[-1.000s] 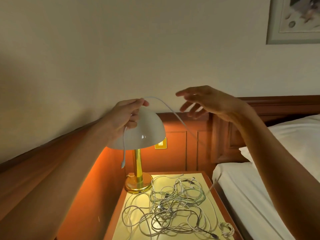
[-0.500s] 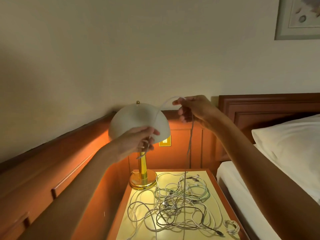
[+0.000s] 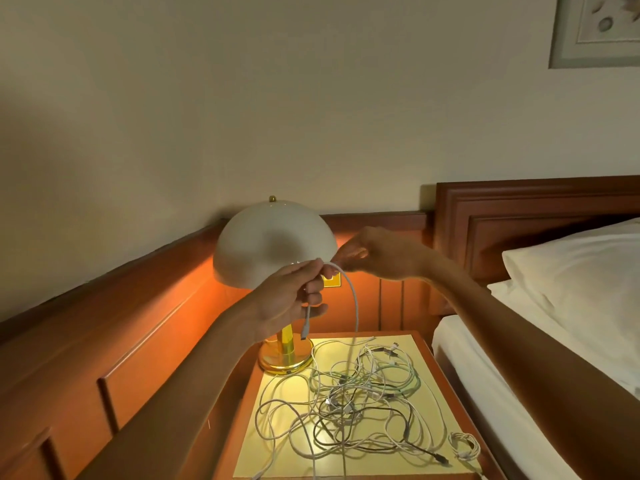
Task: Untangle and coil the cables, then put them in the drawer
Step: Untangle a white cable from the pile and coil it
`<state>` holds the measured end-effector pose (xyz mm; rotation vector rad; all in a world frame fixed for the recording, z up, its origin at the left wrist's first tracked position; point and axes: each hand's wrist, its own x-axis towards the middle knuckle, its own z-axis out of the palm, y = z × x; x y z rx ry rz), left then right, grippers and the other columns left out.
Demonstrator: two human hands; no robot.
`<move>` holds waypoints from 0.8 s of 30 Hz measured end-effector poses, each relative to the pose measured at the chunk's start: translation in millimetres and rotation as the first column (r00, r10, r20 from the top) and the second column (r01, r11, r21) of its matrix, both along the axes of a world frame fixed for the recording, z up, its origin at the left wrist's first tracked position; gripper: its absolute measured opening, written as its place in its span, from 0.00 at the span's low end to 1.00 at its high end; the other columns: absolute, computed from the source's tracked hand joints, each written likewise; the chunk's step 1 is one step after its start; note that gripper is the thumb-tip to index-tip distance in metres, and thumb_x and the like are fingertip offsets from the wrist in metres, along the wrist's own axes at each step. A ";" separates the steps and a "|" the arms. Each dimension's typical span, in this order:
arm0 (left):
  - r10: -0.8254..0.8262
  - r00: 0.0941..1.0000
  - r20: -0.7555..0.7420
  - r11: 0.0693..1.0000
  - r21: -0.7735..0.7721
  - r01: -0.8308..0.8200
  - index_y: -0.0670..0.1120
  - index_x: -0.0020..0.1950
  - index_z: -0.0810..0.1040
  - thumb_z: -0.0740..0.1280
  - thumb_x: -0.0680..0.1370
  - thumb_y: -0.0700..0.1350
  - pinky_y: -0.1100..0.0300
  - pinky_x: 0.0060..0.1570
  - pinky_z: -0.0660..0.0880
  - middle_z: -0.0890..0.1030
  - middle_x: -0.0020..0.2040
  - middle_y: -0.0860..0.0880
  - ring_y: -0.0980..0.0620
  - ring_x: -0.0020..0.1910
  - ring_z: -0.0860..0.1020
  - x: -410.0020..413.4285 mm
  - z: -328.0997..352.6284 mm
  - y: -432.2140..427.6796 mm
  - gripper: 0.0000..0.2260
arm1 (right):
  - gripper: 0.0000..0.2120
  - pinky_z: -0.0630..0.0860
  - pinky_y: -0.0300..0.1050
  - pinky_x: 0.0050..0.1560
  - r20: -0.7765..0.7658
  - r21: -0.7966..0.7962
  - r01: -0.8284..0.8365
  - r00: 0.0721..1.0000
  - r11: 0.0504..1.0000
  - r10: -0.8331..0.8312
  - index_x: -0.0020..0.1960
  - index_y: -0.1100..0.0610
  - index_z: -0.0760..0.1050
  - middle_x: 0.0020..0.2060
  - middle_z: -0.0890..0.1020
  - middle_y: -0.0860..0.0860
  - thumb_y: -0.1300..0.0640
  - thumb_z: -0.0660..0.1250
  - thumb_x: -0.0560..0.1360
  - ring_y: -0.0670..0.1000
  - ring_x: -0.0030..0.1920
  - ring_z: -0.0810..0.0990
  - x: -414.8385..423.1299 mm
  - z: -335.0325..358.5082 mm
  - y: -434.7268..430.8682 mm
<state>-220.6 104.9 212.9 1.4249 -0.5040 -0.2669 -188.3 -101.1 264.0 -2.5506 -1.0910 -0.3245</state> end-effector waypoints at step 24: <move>-0.311 0.950 -0.018 0.950 0.035 0.312 0.38 0.71 0.70 0.52 0.85 0.45 0.48 0.65 0.74 0.76 0.67 0.38 0.40 0.67 0.75 0.7 -22.7 7.6 0.19 | 0.08 0.70 0.43 0.41 -0.098 0.514 0.226 0.974 0.827 -0.205 0.46 0.49 0.83 0.42 0.84 0.54 0.55 0.66 0.80 0.47 0.39 0.76 25.5 -31.2 5.3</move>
